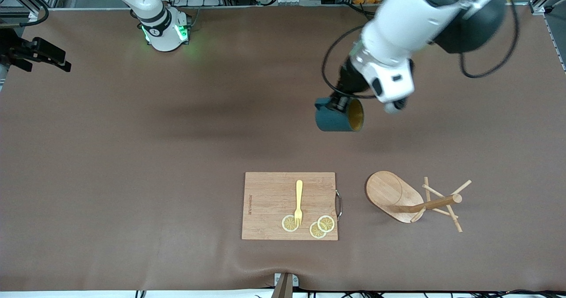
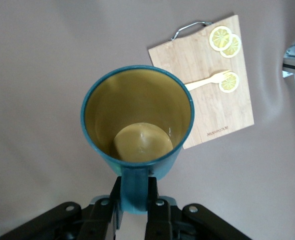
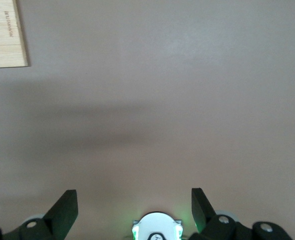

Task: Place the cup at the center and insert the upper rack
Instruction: 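Lift the mug by its handle with the left gripper toward the stand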

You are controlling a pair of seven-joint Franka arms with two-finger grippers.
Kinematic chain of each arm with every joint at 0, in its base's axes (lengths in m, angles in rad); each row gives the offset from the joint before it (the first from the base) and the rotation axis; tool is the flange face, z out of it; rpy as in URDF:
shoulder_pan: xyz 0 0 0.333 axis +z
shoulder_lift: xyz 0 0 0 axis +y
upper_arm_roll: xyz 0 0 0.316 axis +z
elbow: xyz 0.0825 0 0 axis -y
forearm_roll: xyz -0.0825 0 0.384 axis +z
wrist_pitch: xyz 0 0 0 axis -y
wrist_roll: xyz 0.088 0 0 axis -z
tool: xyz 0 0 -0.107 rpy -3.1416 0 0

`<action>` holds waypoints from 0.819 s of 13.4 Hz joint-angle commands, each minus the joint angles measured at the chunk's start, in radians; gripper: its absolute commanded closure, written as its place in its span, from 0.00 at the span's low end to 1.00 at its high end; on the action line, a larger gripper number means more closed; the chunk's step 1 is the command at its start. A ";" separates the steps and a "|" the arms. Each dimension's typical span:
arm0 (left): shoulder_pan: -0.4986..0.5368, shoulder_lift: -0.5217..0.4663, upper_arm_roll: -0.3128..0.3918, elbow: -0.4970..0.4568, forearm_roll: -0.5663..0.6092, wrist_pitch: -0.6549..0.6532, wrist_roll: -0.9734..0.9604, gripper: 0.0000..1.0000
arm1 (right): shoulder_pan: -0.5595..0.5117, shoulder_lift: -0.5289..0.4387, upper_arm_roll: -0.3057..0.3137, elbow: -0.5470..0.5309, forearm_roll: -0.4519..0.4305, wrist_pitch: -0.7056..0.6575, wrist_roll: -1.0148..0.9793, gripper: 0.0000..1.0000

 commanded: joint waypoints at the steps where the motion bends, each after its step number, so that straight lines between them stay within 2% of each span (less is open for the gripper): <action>1: 0.067 -0.007 -0.008 -0.017 -0.088 0.011 0.117 1.00 | 0.002 -0.015 -0.001 0.000 0.034 -0.016 0.032 0.00; 8: 0.214 0.018 -0.007 -0.029 -0.229 -0.013 0.407 1.00 | 0.002 -0.015 -0.001 0.000 0.031 -0.016 0.030 0.00; 11: 0.278 0.042 -0.007 -0.029 -0.334 -0.044 0.522 1.00 | 0.003 -0.015 0.000 0.000 0.026 -0.016 0.030 0.00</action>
